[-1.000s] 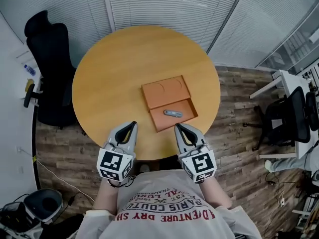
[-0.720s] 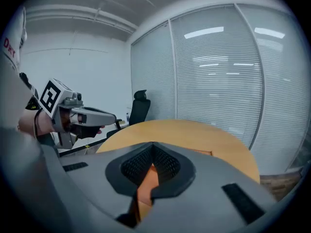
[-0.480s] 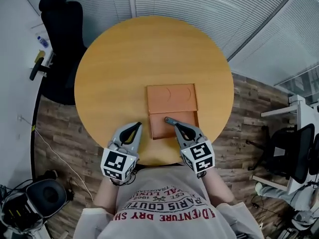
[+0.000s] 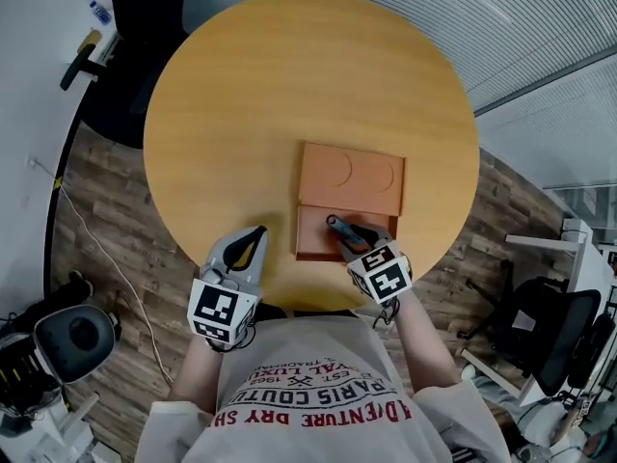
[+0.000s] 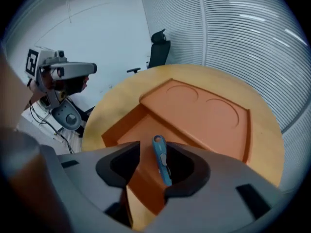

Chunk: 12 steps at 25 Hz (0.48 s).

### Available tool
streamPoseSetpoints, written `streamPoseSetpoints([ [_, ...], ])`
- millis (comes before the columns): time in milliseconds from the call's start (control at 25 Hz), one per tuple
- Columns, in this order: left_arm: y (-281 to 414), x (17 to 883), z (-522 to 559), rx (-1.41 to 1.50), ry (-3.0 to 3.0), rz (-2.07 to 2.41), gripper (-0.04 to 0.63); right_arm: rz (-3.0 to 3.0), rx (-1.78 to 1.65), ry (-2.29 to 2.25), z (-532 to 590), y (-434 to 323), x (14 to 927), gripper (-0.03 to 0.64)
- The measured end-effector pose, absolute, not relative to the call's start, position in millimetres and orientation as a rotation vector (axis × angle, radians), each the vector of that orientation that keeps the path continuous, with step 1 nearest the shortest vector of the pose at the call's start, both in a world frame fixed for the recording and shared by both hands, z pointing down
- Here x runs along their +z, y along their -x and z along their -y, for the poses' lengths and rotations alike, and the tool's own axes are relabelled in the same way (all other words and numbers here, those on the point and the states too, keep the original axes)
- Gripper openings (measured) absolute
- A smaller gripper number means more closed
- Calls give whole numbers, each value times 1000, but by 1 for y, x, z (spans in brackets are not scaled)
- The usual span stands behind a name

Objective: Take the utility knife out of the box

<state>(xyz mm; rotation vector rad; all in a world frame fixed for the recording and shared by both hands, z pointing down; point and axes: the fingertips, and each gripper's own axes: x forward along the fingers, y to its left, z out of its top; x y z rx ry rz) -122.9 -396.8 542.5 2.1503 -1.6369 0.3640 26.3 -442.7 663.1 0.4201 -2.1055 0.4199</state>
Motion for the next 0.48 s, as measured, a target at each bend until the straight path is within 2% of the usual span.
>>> streamPoseSetpoints([
  [80, 133, 550, 399, 372, -2119, 1655, -5, 2057, 377, -344, 441, -22, 679, 192],
  [480, 143, 555, 405, 376, -2088, 1691, -5, 1884, 204, -271, 447, -33, 721, 192],
])
